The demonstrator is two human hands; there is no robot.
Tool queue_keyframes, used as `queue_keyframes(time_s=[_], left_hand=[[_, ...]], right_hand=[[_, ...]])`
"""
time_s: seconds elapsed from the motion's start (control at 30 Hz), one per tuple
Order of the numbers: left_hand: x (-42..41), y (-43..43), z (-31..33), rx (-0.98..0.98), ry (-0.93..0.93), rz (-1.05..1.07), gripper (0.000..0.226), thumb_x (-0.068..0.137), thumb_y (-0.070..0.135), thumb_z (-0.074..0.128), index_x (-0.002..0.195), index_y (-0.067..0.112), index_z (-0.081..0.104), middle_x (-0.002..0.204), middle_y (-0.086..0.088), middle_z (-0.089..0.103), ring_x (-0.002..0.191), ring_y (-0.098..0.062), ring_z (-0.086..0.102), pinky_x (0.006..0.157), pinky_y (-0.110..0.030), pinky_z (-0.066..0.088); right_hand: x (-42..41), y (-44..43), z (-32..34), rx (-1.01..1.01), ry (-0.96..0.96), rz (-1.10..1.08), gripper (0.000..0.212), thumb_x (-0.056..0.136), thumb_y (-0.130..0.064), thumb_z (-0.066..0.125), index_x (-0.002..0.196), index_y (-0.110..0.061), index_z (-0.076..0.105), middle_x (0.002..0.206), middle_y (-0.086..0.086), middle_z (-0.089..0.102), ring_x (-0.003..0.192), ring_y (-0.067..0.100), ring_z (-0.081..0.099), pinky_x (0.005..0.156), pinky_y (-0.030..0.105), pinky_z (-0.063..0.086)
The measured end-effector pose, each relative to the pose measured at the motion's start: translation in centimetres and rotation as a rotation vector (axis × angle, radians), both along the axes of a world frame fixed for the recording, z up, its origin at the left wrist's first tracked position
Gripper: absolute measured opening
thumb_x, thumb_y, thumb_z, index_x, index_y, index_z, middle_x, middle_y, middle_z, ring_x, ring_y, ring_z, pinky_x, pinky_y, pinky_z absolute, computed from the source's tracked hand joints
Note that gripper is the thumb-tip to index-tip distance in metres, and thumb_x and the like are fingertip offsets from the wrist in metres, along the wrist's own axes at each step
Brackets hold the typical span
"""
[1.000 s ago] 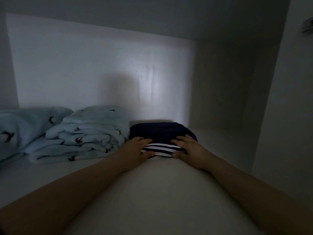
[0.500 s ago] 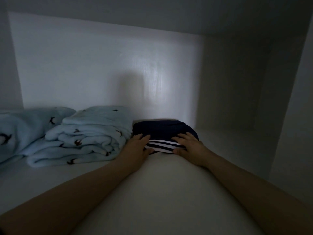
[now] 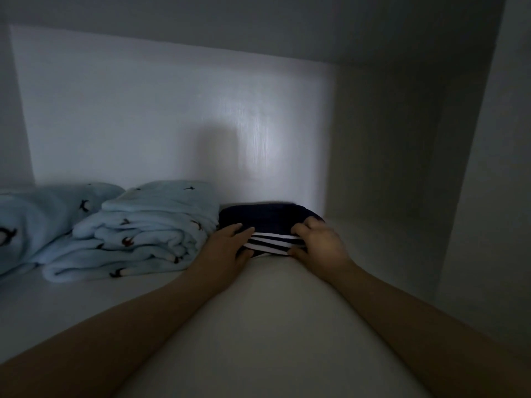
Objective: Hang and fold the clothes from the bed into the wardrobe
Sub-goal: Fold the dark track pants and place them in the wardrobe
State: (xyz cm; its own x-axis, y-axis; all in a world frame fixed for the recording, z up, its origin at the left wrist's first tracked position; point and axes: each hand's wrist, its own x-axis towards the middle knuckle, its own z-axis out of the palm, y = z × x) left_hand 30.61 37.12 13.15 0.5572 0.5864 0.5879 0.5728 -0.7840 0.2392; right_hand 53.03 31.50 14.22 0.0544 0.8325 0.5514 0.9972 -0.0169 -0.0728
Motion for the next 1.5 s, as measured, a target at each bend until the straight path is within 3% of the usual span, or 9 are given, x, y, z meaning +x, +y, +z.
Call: queue_keyframes(time_s=[0.13, 0.27, 0.43, 0.6, 0.77, 0.97, 1.13, 1.3, 1.5], left_hand=[[0.0, 0.4, -0.1, 0.052, 0.062, -0.013, 0.042, 0.099, 0.024, 0.048, 0.140, 0.015, 0.046, 0.151, -0.009, 0.036, 0.139, -0.020, 0.033, 0.116, -0.022, 0.013], [0.6, 1.4, -0.5, 0.018, 0.179, 0.112, 0.048, 0.103, 0.032, 0.033, 0.149, 0.018, 0.029, 0.159, -0.011, 0.014, 0.146, -0.027, 0.013, 0.118, -0.029, 0.003], [0.4, 1.6, -0.5, -0.036, 0.221, 0.182, 0.055, 0.102, 0.039, 0.031, 0.152, 0.024, 0.015, 0.160, -0.011, -0.004, 0.147, -0.030, 0.000, 0.119, -0.033, 0.005], [-0.8, -0.7, -0.2, -0.012, 0.124, 0.086, 0.056, 0.100, 0.033, 0.042, 0.150, 0.014, 0.023, 0.159, -0.014, 0.008, 0.147, -0.029, 0.009, 0.118, -0.031, 0.004], [-2.1, -5.1, 1.4, 0.004, 0.048, -0.102, 0.043, 0.097, 0.027, 0.050, 0.134, 0.004, 0.048, 0.130, -0.011, 0.053, 0.119, -0.025, 0.050, 0.104, -0.032, 0.037], [-5.5, -9.7, 3.1, -0.099, -0.132, -0.196, 0.044, 0.093, 0.025, 0.057, 0.134, 0.012, 0.050, 0.130, -0.001, 0.053, 0.115, -0.018, 0.051, 0.099, -0.027, 0.039], [-8.7, -13.6, 3.6, -0.155, -0.256, -0.304, 0.046, 0.091, 0.029, 0.059, 0.135, 0.021, 0.049, 0.133, 0.006, 0.050, 0.118, -0.009, 0.048, 0.099, -0.023, 0.038], [-11.5, -16.9, 3.2, -0.206, -0.326, -0.458, 0.040, 0.086, 0.030, 0.063, 0.125, 0.025, 0.056, 0.126, 0.011, 0.055, 0.116, -0.003, 0.049, 0.100, -0.023, 0.039], [-10.9, -22.7, 2.8, -0.295, -0.343, -0.653, 0.035, 0.087, 0.026, 0.065, 0.122, 0.023, 0.058, 0.124, 0.010, 0.058, 0.117, -0.004, 0.051, 0.101, -0.031, 0.044]], right_hand=[[0.1, -0.1, 0.0, -0.094, 0.123, 0.083, 0.045, 0.093, -0.031, 0.060, 0.136, -0.017, 0.053, 0.128, 0.003, 0.053, 0.115, 0.019, 0.053, 0.090, 0.022, 0.038], [0.0, 0.2, -0.1, -0.151, 0.134, 0.120, 0.049, 0.097, -0.029, 0.055, 0.143, -0.016, 0.045, 0.140, 0.004, 0.049, 0.126, 0.018, 0.048, 0.102, 0.019, 0.031], [-0.1, -0.3, 0.2, -0.154, 0.132, 0.146, 0.050, 0.098, -0.026, 0.053, 0.145, -0.016, 0.042, 0.149, 0.003, 0.044, 0.135, 0.017, 0.041, 0.108, 0.018, 0.026], [-0.9, -2.5, 1.1, -0.046, 0.141, 0.180, 0.042, 0.094, -0.021, 0.059, 0.135, -0.014, 0.055, 0.136, 0.001, 0.054, 0.123, 0.017, 0.052, 0.103, 0.019, 0.036], [-3.1, -6.5, 1.9, 0.020, 0.200, 0.162, 0.039, 0.094, -0.023, 0.060, 0.131, -0.012, 0.058, 0.132, 0.002, 0.058, 0.118, 0.016, 0.055, 0.096, 0.014, 0.037], [-8.5, -13.6, 2.7, 0.100, 0.328, 0.121, 0.035, 0.092, -0.026, 0.064, 0.125, -0.017, 0.060, 0.112, -0.002, 0.064, 0.098, 0.011, 0.063, 0.088, 0.028, 0.051], [-13.0, -20.0, 3.7, 0.218, 0.404, 0.053, 0.028, 0.090, -0.025, 0.066, 0.117, -0.022, 0.063, 0.101, -0.010, 0.066, 0.092, 0.002, 0.064, 0.078, 0.010, 0.049], [-17.5, -26.4, 3.7, 0.288, 0.456, -0.030, 0.023, 0.090, -0.025, 0.066, 0.111, -0.033, 0.059, 0.101, -0.013, 0.067, 0.093, -0.005, 0.062, 0.073, 0.008, 0.048], [-19.8, -35.2, 3.2, 0.332, 0.459, -0.195, 0.026, 0.090, -0.023, 0.065, 0.115, -0.028, 0.062, 0.102, -0.013, 0.067, 0.092, -0.008, 0.063, 0.074, 0.007, 0.048]])
